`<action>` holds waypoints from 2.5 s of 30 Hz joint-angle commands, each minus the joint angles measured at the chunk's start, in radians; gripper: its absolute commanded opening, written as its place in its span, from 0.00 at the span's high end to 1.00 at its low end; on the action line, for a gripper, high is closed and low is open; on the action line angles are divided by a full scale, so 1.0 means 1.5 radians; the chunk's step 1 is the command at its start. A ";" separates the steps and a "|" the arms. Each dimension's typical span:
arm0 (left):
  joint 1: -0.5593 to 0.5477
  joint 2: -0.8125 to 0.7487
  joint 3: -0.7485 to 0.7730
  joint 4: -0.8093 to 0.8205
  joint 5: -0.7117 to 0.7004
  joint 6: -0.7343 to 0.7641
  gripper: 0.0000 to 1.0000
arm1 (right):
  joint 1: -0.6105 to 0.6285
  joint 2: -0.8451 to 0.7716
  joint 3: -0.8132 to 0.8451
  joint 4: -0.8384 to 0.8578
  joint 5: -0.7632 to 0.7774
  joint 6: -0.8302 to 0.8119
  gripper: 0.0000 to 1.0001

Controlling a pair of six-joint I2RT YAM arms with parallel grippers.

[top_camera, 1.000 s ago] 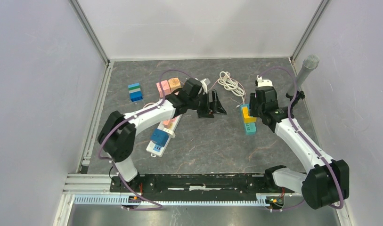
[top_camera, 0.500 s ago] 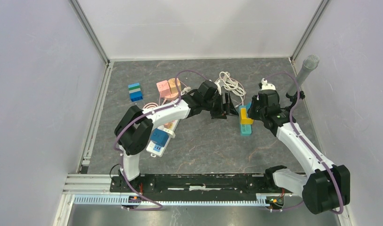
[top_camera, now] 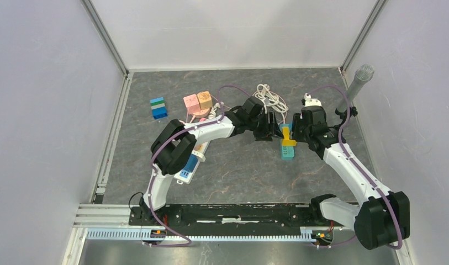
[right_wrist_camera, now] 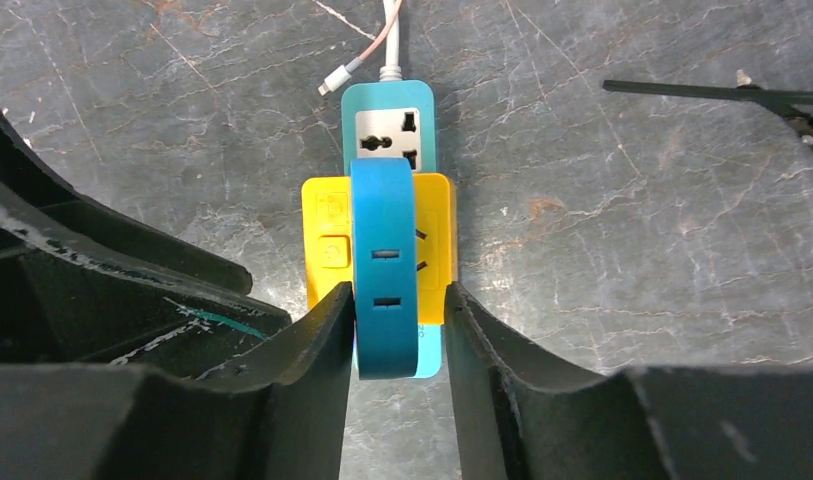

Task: Pull the plug off the socket

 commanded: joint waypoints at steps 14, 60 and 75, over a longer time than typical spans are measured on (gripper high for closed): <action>-0.009 0.030 0.068 0.036 0.009 -0.018 0.35 | 0.002 0.009 0.013 0.009 0.001 -0.052 0.95; -0.020 0.218 0.310 -0.408 -0.051 0.107 0.29 | 0.001 -0.072 0.140 -0.029 0.061 -0.018 1.00; 0.004 -0.032 0.200 -0.314 -0.199 0.170 0.06 | 0.001 -0.140 0.126 -0.086 -0.112 -0.090 1.00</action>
